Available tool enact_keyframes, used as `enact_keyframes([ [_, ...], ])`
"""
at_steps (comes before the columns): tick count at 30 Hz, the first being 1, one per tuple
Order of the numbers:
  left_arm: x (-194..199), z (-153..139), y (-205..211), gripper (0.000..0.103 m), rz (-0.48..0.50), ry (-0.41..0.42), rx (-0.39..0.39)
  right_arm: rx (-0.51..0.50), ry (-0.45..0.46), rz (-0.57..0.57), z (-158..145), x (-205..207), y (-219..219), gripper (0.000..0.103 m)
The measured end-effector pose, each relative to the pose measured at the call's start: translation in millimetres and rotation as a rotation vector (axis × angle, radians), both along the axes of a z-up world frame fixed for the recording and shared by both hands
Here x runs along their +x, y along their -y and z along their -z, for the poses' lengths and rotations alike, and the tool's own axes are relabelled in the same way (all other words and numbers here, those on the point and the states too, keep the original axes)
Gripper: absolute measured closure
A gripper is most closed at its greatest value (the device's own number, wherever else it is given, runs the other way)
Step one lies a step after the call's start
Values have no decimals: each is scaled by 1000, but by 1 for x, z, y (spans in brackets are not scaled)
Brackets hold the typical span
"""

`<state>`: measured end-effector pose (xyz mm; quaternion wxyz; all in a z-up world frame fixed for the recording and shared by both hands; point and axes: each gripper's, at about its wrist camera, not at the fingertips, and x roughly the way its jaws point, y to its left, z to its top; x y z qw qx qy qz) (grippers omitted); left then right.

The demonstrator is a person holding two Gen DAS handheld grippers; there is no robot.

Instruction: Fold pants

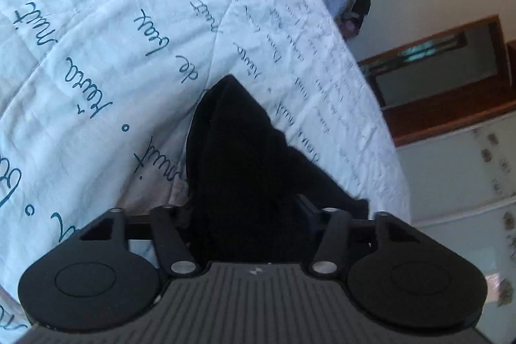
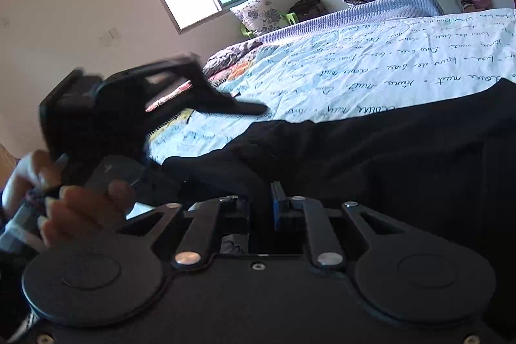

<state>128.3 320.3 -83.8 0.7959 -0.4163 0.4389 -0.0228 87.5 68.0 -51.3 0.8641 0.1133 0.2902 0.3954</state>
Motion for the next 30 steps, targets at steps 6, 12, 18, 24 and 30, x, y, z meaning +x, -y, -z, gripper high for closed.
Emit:
enact_keyframes([
  [6, 0, -13, 9, 71, 61, 6, 226, 109, -64, -26, -14, 0, 19, 24],
  [12, -2, -43, 47, 77, 129, 69, 483, 613, -492, 80, -8, 63, 87, 4],
  [18, 6, -42, 43, 77, 82, 23, 464, 555, -907, 192, 39, 123, 72, 23],
  [24, -8, -83, 81, 80, 126, 120, 585, 738, -852, 152, 21, 102, 128, 8],
  [30, 2, -118, 153, 80, 275, 224, 587, 922, -860, 295, 59, 68, 195, 8],
])
